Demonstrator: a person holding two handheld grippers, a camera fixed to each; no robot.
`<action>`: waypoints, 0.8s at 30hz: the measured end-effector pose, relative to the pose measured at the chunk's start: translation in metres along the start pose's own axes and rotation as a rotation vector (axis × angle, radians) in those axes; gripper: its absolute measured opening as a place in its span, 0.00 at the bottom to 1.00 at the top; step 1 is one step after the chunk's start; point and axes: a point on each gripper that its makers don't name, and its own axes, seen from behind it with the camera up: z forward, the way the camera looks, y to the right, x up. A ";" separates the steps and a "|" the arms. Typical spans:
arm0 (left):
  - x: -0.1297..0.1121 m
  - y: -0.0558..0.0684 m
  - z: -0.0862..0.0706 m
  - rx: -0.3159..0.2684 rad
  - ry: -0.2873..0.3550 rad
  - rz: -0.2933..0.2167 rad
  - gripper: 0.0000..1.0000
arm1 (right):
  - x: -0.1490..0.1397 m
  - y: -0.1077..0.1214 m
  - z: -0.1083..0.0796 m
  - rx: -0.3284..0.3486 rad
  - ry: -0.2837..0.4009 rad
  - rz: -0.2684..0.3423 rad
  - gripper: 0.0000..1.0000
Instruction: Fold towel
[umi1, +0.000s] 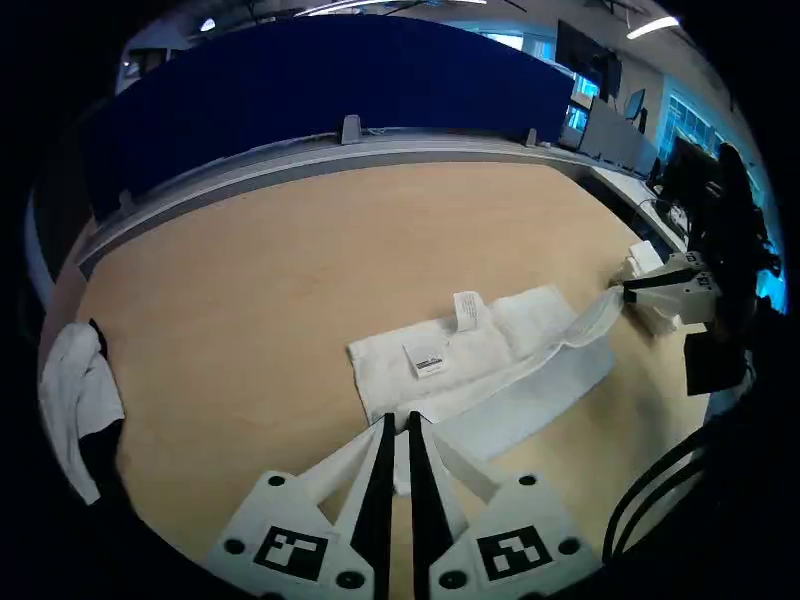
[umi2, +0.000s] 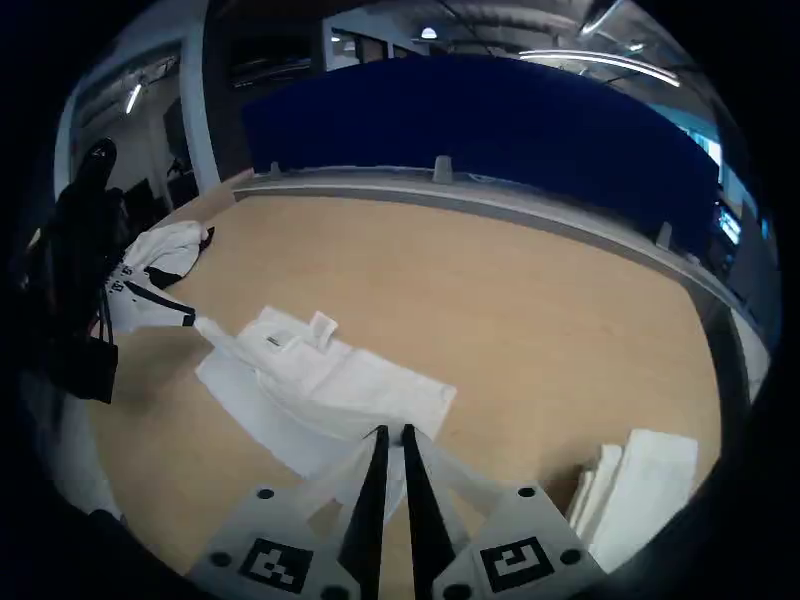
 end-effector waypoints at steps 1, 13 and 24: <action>0.000 -0.001 0.003 0.001 -0.001 -0.001 0.10 | -0.001 0.001 0.003 -0.001 -0.005 0.003 0.11; -0.006 -0.010 0.037 0.015 -0.024 -0.035 0.10 | -0.016 0.016 0.038 -0.035 -0.058 0.052 0.12; -0.005 -0.018 0.046 0.047 -0.020 -0.024 0.11 | -0.015 0.022 0.052 -0.067 -0.066 0.066 0.25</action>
